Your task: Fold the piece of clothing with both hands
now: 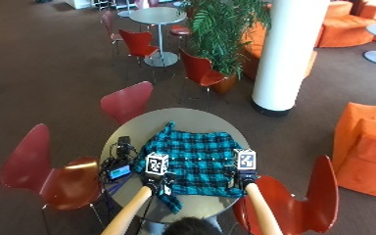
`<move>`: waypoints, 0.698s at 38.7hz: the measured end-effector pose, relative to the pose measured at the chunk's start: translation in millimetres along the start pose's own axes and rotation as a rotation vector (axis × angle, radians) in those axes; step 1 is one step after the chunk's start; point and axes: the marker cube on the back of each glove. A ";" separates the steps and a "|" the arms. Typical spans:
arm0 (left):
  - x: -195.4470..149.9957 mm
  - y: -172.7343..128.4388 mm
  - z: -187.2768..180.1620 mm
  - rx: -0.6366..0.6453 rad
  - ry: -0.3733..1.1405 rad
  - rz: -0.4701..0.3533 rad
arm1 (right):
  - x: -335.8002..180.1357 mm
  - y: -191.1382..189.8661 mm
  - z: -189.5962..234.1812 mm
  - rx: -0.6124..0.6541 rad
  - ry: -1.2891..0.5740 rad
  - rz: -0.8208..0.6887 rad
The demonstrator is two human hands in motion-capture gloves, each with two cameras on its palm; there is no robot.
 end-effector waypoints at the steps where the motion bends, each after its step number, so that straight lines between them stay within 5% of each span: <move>1: 4.8 1.0 4.6 0.039 -0.011 0.045 | -2.7 0.3 4.0 -0.004 0.003 -0.005; 8: 21.6 -6.9 38.1 0.117 -0.084 0.113 | 0.9 -21.3 32.8 0.004 0.067 0.033; 20: 11.8 -17.7 45.7 0.367 -0.073 0.000 | 2.6 -29.4 46.9 0.213 0.094 0.067; 27: 11.4 -85.5 43.1 0.697 -0.184 0.040 | 0.8 -26.6 53.9 0.232 0.094 0.050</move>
